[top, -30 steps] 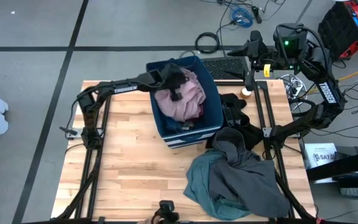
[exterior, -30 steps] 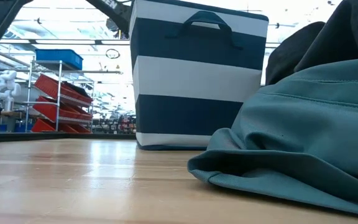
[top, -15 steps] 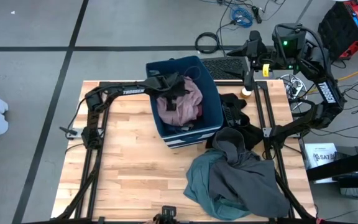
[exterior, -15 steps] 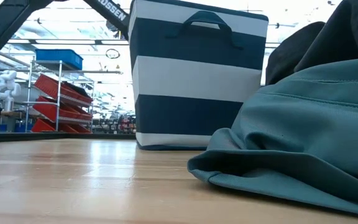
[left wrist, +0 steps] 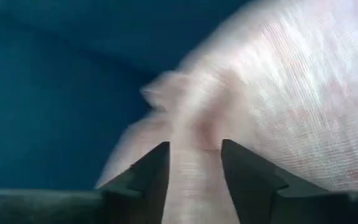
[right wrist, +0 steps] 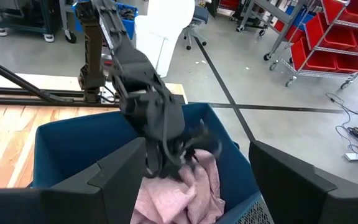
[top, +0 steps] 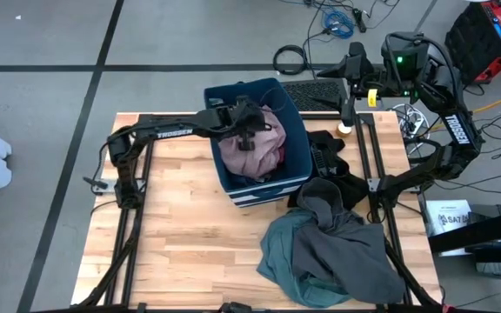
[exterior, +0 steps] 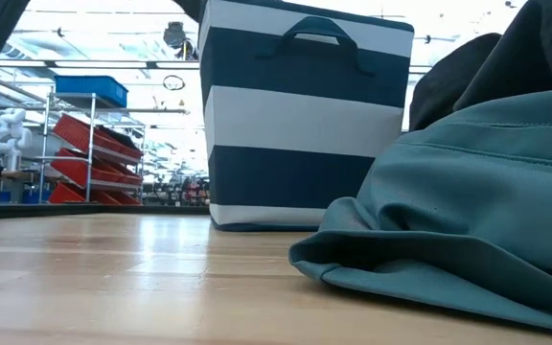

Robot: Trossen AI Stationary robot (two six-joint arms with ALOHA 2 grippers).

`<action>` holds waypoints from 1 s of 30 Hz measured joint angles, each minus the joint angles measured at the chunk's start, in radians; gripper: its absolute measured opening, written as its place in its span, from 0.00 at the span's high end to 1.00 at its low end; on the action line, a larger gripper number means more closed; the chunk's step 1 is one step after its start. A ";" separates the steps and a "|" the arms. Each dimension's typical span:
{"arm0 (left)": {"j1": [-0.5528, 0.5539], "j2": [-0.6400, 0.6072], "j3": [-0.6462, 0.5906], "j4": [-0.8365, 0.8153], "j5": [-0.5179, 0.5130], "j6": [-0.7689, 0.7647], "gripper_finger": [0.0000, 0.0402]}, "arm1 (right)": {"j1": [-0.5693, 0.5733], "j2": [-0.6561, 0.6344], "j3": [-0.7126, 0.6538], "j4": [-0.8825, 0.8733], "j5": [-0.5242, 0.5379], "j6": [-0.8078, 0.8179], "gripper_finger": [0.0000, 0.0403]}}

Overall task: Sort clothes
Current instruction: Put the pink polo shirt into the blue laundry organizer, then put the gray cargo shorts into the blue laundry organizer

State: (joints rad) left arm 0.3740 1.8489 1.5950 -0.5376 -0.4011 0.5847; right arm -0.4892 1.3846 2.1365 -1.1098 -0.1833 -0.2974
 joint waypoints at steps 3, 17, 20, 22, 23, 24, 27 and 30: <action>-0.017 -0.033 0.056 0.004 -0.084 0.006 0.55 | 0.000 0.000 0.000 0.000 0.000 0.000 0.32; -0.029 -0.457 0.100 -0.049 0.309 -0.238 0.53 | -0.002 0.000 0.000 -0.090 0.008 0.062 0.32; -0.059 -0.539 0.077 -0.073 0.410 -0.294 0.53 | -0.002 0.000 -0.003 -0.169 0.055 0.096 0.32; -0.098 -0.595 0.026 -0.069 0.411 -0.314 0.53 | -0.002 -0.007 -0.028 -0.221 0.105 0.131 0.32; -0.122 -0.623 -0.008 -0.058 0.405 -0.316 0.53 | -0.002 -0.015 -0.048 -0.240 0.132 0.149 0.32; -0.148 -0.653 -0.048 -0.046 0.393 -0.319 0.53 | -0.002 -0.026 -0.076 -0.245 0.153 0.167 0.32; -0.219 -0.735 -0.201 0.055 0.341 -0.347 0.53 | -0.002 -0.087 -0.188 -0.230 0.163 0.218 0.32; -0.286 -0.806 -0.370 0.207 0.293 -0.375 0.53 | 0.001 -0.174 -0.330 -0.198 0.161 0.300 0.32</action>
State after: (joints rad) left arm 0.0883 1.0433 1.2255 -0.3308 -0.1081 0.2096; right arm -0.4878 1.2110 1.8062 -1.3074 -0.0227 0.0029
